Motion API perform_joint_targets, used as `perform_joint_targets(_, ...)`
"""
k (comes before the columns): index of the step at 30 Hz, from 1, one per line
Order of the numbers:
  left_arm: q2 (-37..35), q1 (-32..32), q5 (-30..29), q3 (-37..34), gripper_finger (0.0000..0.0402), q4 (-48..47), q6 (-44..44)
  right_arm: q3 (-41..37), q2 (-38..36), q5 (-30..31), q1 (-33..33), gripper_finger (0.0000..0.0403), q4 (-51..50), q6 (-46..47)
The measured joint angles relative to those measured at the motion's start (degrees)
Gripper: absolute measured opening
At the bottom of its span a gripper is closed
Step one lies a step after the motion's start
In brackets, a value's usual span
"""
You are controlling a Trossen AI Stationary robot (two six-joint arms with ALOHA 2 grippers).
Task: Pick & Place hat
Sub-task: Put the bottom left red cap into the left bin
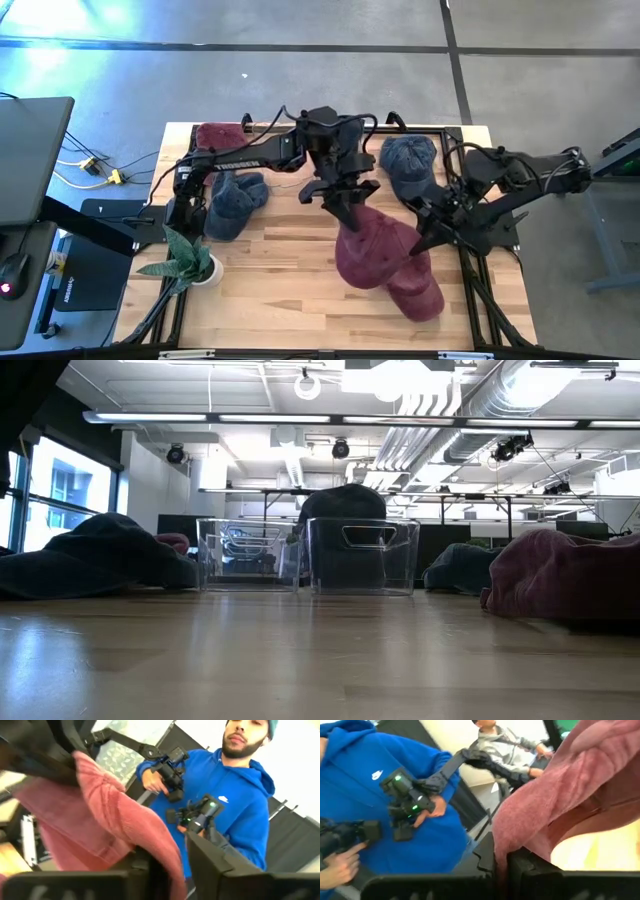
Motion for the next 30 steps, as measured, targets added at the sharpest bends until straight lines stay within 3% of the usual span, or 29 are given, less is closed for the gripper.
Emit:
perform_joint_targets(4,1.63,-0.74,-1.00,0.14,0.0157,0.59,-0.24,0.00,-0.05,0.80,-0.92,0.0005,-0.13,-0.97)
perform_joint_targets(8,2.22,-0.84,-2.70,-0.17,0.0175,-0.97,-0.66,0.00,-0.03,1.20,-1.60,0.0006,-0.13,-0.95)
perform_joint_targets(11,2.62,-0.96,-3.73,0.15,0.0174,-1.05,-0.58,0.00,-0.05,1.21,-1.77,0.0004,-0.12,-1.02)
perform_joint_targets(15,3.18,-0.57,1.55,-0.11,0.0164,-2.52,-0.91,0.00,-0.08,-0.10,-1.33,0.0006,-0.05,-0.14)
perform_joint_targets(18,2.84,-0.05,4.20,0.03,0.0153,-3.63,4.50,0.00,-0.33,-0.32,-0.07,0.0003,1.98,0.38)
perform_joint_targets(21,2.95,0.61,4.21,0.00,0.0143,-3.58,8.67,0.00,-0.34,-0.36,1.19,0.0004,4.51,0.70)
perform_joint_targets(30,2.95,1.83,5.82,0.00,0.0140,-3.38,8.24,0.00,-0.90,-0.20,3.79,0.0003,5.95,3.33)
